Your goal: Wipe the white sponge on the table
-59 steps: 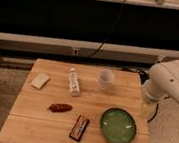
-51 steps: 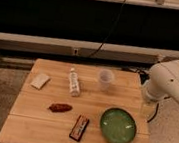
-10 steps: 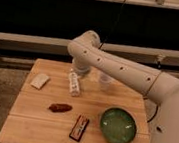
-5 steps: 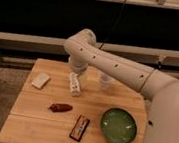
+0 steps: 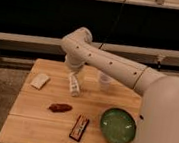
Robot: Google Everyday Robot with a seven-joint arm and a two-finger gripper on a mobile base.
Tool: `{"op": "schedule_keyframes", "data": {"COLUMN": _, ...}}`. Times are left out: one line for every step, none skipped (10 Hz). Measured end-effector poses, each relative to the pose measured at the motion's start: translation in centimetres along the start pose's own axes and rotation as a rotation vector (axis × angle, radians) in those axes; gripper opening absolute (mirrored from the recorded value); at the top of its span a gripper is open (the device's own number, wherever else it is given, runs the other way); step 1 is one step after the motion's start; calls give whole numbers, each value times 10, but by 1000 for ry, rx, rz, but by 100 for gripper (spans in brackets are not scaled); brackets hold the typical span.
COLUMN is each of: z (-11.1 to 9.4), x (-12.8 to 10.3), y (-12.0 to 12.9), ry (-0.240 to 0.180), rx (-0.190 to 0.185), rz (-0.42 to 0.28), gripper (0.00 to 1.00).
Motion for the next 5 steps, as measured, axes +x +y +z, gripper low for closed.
{"op": "schedule_keyframes", "data": {"z": 1, "x": -1, "y": -6, "ry": -3, "rx": 4, "rz": -18, "gripper": 80}}
{"op": "schedule_keyframes", "data": {"z": 3, "x": -3, "y": -13, "ry": -8, "rx": 7, "rz": -39, "gripper": 80}}
{"op": "schedule_keyframes", "data": {"z": 5, "x": -7, "y": -19, "ry": -12, "rx": 10, "rz": -59, "gripper": 80}}
{"op": "schedule_keyframes", "data": {"z": 6, "x": -6, "y": -20, "ry": -11, "rx": 10, "rz": -67, "gripper": 80}}
{"op": "schedule_keyframes", "data": {"z": 8, "x": -3, "y": -20, "ry": -8, "rx": 11, "rz": -79, "gripper": 80}}
